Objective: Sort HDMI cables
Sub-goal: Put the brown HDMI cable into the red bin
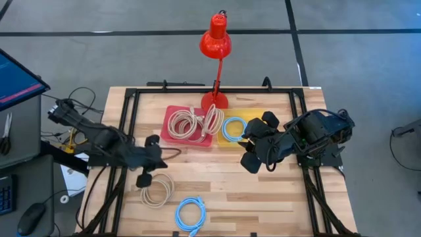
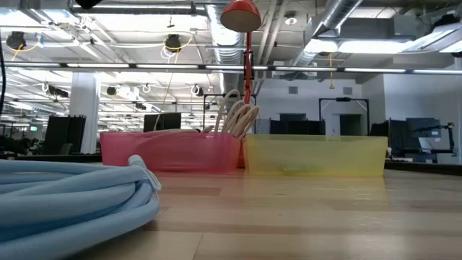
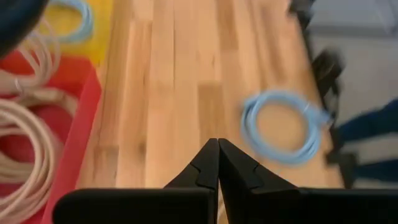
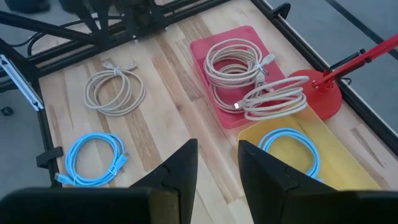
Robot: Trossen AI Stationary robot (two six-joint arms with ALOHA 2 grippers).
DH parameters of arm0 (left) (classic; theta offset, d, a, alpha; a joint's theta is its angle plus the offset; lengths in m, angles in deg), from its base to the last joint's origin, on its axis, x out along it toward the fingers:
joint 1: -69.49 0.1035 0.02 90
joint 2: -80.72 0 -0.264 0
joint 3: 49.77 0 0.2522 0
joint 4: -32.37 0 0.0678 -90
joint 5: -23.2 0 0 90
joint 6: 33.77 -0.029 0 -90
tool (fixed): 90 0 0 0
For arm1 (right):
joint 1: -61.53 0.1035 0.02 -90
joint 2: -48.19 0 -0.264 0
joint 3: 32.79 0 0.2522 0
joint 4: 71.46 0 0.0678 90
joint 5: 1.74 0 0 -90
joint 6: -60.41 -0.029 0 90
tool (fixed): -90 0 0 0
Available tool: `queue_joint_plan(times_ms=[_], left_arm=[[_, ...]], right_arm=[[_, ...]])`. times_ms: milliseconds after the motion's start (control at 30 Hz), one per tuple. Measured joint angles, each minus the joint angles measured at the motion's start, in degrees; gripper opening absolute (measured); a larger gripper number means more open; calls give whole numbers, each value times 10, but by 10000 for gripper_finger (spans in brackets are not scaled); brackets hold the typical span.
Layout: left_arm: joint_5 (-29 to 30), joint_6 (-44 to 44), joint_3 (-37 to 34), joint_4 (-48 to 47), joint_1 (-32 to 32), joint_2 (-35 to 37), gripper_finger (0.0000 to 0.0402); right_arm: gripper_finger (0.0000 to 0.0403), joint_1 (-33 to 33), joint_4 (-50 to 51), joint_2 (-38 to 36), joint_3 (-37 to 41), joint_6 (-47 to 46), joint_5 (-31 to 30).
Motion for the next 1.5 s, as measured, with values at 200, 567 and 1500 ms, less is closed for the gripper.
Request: queue_joint_plan(times_ms=[200, 567, 1500], left_arm=[[0, -38, 0, -67, -20, -64, 7], [-1, -195, 0, -86, -31, -136, 11], [-108, -228, 0, -45, -34, -354, 172]], right_arm=[[107, 0, 0, 2, 0, -1, 0], [107, 0, 0, 2, 0, -1, 2], [107, 0, 0, 2, 0, 0, 2]])
